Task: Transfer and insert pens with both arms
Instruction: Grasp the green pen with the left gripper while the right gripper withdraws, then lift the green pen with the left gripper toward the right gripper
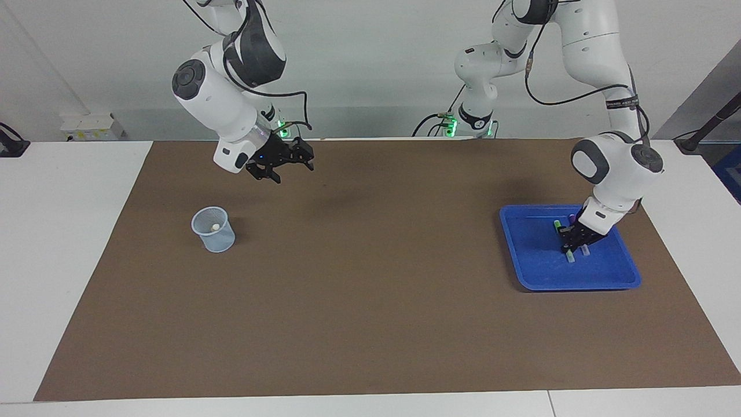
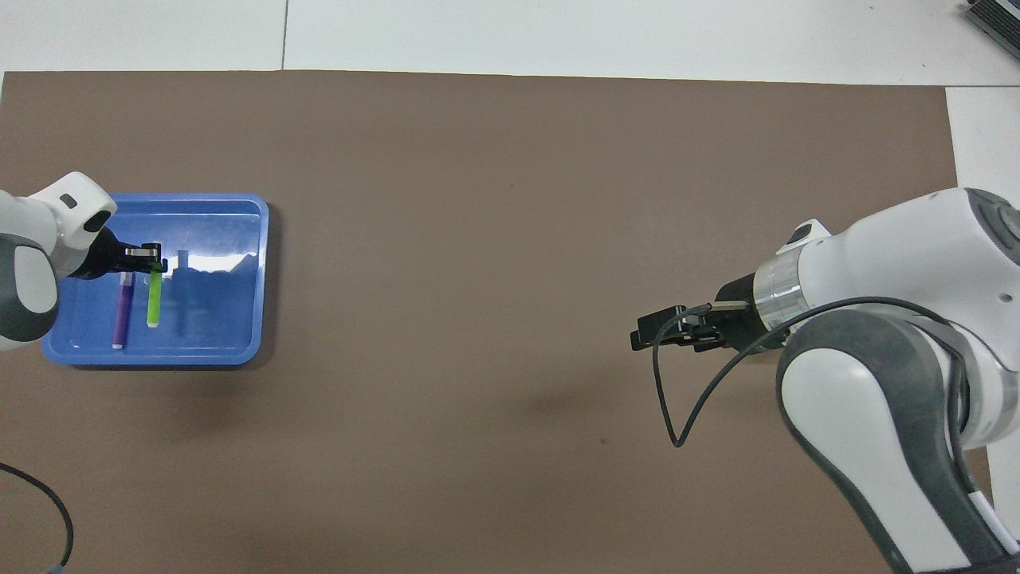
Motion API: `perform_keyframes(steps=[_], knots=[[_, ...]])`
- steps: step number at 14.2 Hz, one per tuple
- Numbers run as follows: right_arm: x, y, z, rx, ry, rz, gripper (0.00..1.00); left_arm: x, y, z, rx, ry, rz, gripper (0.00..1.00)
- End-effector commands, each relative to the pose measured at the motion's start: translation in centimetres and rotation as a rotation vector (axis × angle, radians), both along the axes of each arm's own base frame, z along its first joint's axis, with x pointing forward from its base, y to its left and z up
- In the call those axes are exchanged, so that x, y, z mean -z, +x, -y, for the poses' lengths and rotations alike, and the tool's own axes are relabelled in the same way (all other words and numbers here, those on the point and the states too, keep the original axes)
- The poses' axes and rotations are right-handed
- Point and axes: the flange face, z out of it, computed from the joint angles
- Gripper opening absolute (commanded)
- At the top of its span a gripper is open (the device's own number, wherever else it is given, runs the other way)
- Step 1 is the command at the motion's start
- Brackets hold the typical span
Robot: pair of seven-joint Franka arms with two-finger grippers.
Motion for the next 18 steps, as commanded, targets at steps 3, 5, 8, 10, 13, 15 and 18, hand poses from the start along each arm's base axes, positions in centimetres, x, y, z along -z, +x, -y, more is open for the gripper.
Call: perform_keyframes(steps=[3,5,8,10,13,15,18], knots=[[-0.9,-0.2,-2.2,0.178,0.053,-0.058,1.00,-4.0,0.6,1.7,-0.161,-0.028,-0.066,0.00],[-1.1,-0.2,-2.5,0.218,0.066,-0.071,1.00,-6.4,0.7,3.7,-0.288,-0.098,-0.088,0.00],[-1.1,-0.1,-2.6,0.239,0.075,-0.083,1.00,-9.6,0.0,6.4,-0.441,-0.119,-0.113,0.00],[-1.4,-0.1,-3.6,0.262,0.096,-0.073,1.00,-11.7,-0.8,8.0,-0.555,-0.165,-0.134,0.00],[-1.7,0.0,-4.4,0.321,0.142,-0.089,1.00,-13.9,-1.8,10.7,-0.771,-0.185,-0.175,0.00],[-1.9,0.4,-4.4,0.356,0.189,-0.095,1.00,-14.9,-2.1,12.0,-0.907,-0.231,-0.208,0.00],[-2.4,0.6,-6.0,0.411,0.250,-0.078,1.00,-16.9,-3.4,13.9,-1.054,-0.289,-0.245,0.00]])
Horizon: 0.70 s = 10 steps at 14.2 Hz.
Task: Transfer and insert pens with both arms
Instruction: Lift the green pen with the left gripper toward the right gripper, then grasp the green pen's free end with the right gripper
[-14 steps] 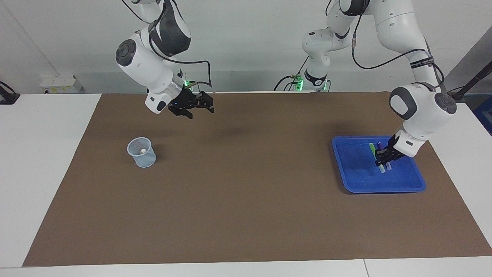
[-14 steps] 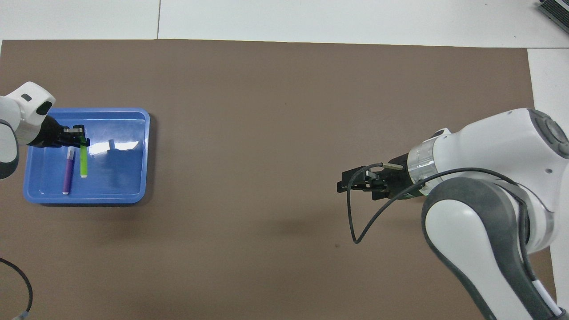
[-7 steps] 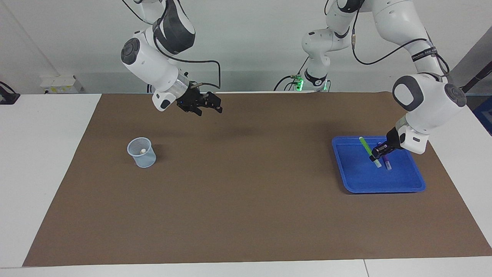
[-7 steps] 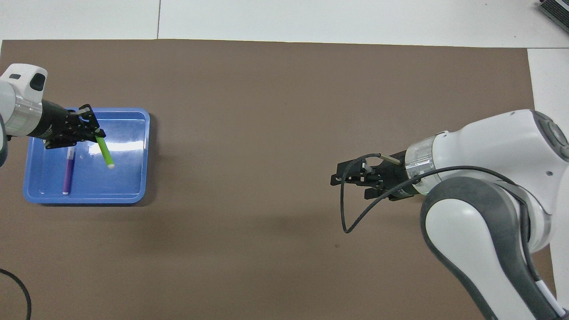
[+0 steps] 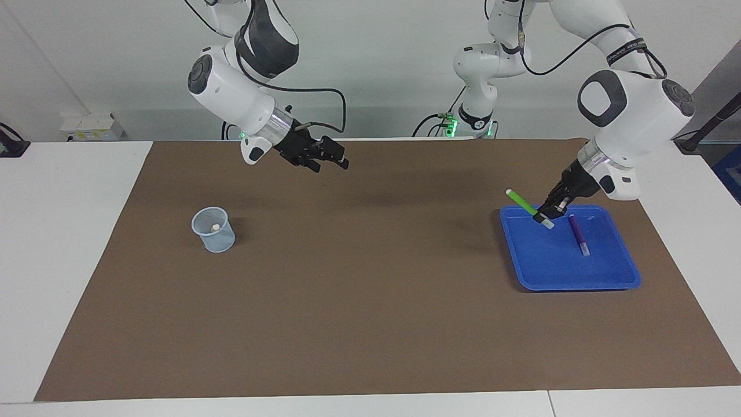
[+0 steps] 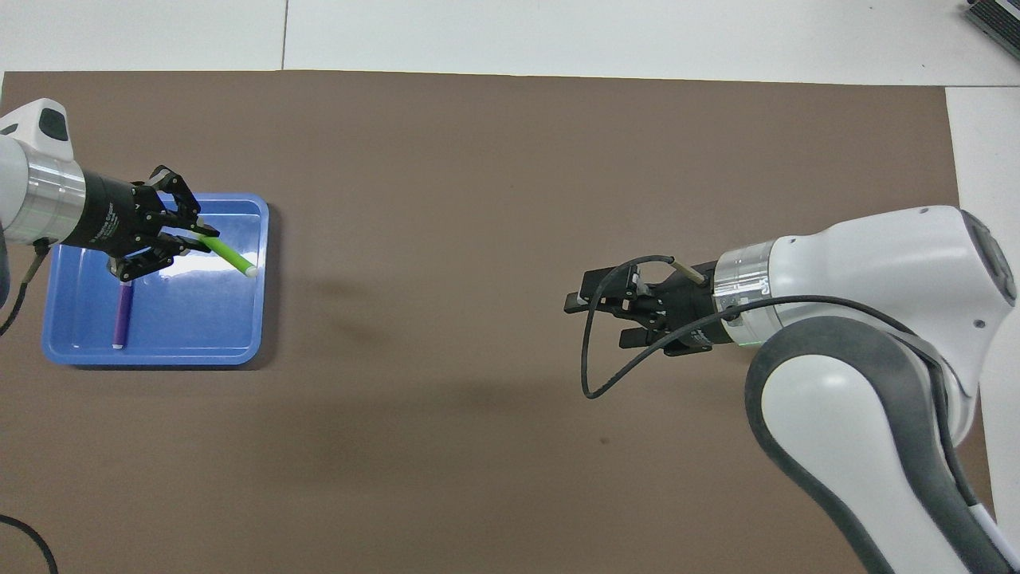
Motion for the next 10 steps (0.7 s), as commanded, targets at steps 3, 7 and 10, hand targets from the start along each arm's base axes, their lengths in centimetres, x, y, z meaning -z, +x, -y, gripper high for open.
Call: perform_keyframes(steps=[3,7,10], knots=[[-0.9,-0.7,-5.7,0.201,0.076,-0.007,1.00,-3.2,-3.5,2.8,-0.204,-0.107,-0.061,0.00],[-1.0,-1.5,-9.6,0.317,0.125,-0.001,1.00,-3.9,-4.9,7.4,-0.312,-0.115,-0.115,0.00],[-1.5,-2.7,-12.5,0.358,0.151,0.012,1.00,-4.3,-6.2,8.3,-0.386,-0.205,-0.151,0.00]])
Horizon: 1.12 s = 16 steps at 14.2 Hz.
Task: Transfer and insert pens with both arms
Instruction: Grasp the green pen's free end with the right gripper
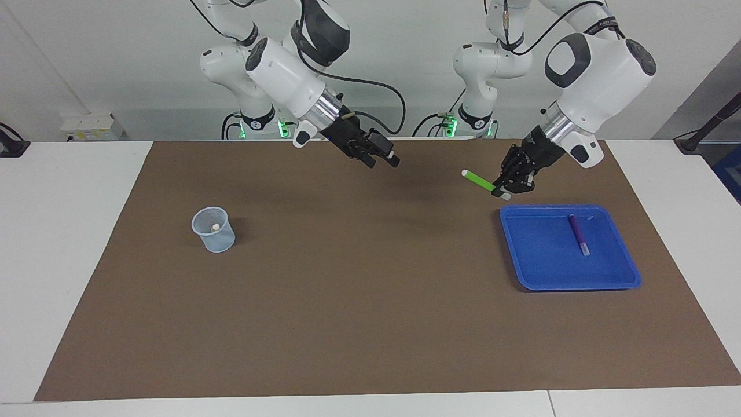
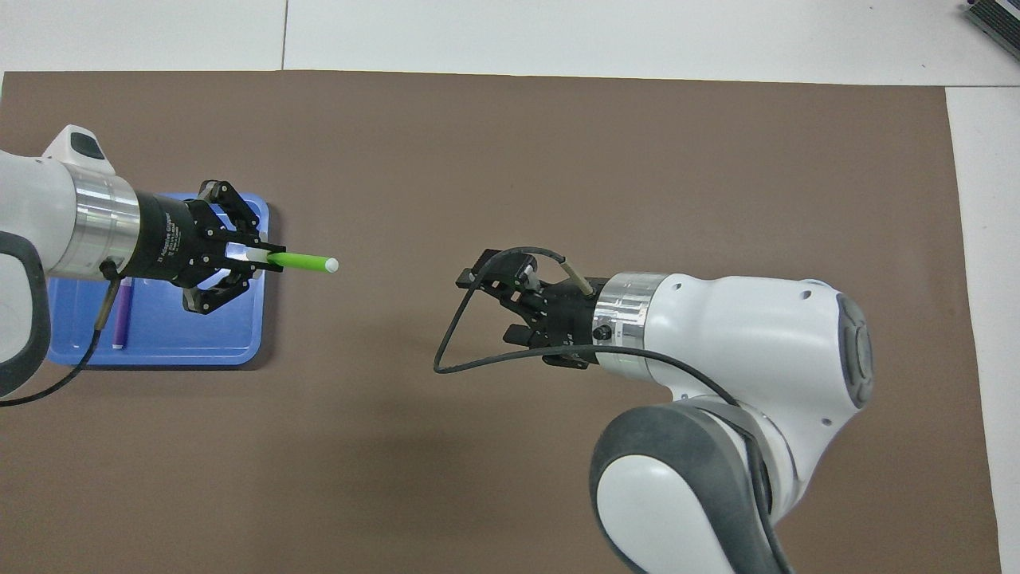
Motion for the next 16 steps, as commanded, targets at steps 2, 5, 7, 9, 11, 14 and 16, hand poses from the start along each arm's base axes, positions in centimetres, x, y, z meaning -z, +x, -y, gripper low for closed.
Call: perform_keyframes(steps=[2,5,7,9,11,14,16], knots=[[-0.3,-0.7,-2.3,0.101,0.049,-0.006,1.00,0.1,-2.6,-0.3,-0.131,-0.098,-0.006,0.00],[-1.5,-0.5,-4.2,0.135,0.085,-0.006,1.00,0.4,-3.5,1.8,-0.150,-0.108,-0.011,0.00],[-2.8,-0.5,-6.0,0.175,0.127,-0.021,1.00,0.2,-3.9,2.3,-0.162,-0.110,-0.009,0.00],[-2.7,-1.4,-7.5,0.174,0.134,-0.003,1.00,0.3,-4.2,2.9,-0.164,-0.110,-0.013,0.00],[-1.7,-1.6,-8.9,0.177,0.132,0.004,1.00,0.1,-4.5,3.1,-0.168,-0.111,-0.015,0.00],[-0.9,-1.0,-10.8,0.187,0.140,0.022,1.00,0.1,-4.9,3.7,-0.161,-0.112,-0.019,0.00],[-0.7,-0.7,-10.6,0.189,0.138,0.027,1.00,0.0,-4.9,3.8,-0.159,-0.111,-0.017,0.00]])
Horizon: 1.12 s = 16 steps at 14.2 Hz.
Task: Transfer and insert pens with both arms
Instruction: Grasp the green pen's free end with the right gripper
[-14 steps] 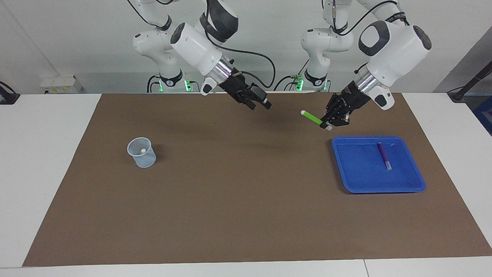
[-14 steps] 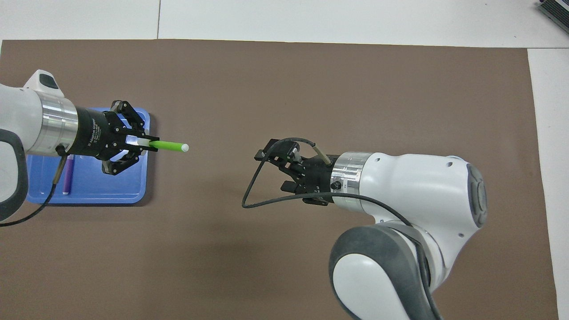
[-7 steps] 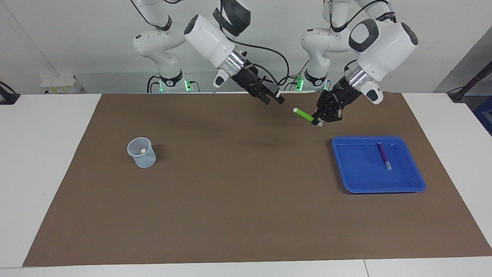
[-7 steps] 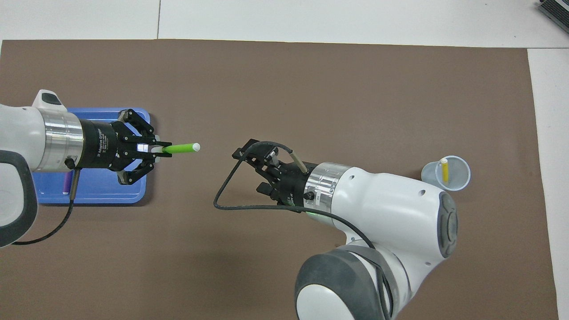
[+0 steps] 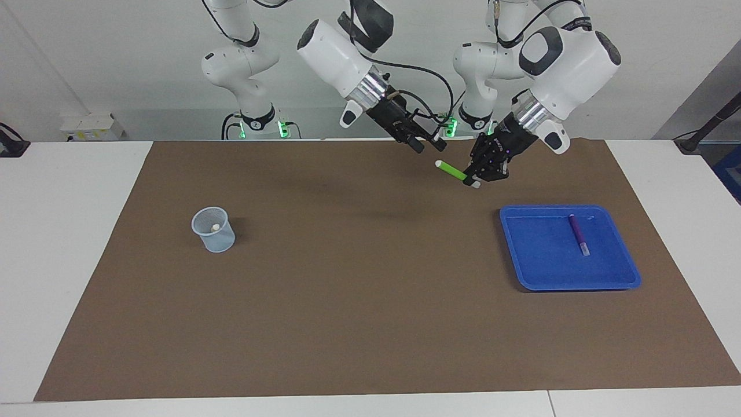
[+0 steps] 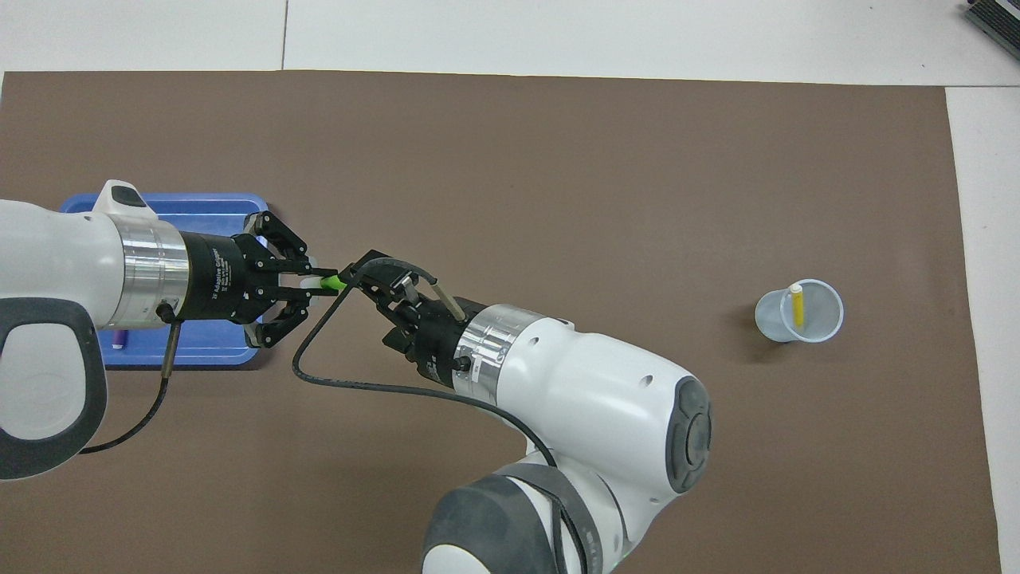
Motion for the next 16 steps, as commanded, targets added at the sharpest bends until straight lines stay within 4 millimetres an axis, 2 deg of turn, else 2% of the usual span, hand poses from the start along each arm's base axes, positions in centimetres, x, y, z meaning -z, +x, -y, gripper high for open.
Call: perform_keyframes(steps=[1,6,10,14,16], knots=[[-0.52,1.20,0.02,0.025,0.027,0.005,0.98,-0.20,-1.10,0.01,-0.024,-0.019,0.008,0.00],[-0.21,1.42,0.01,0.025,0.023,0.007,0.66,-0.38,-1.31,0.00,-0.019,-0.018,0.006,0.00],[-0.21,1.79,0.36,0.032,0.023,0.011,0.57,-0.67,-1.47,-0.01,-0.018,-0.019,0.009,0.00],[-0.09,1.92,0.39,0.033,0.021,0.011,0.39,-0.80,-1.56,-0.01,-0.016,-0.020,0.010,0.00],[-0.09,1.92,0.39,0.033,0.021,0.010,0.35,-0.80,-1.56,-0.01,-0.016,-0.020,0.010,0.00]])
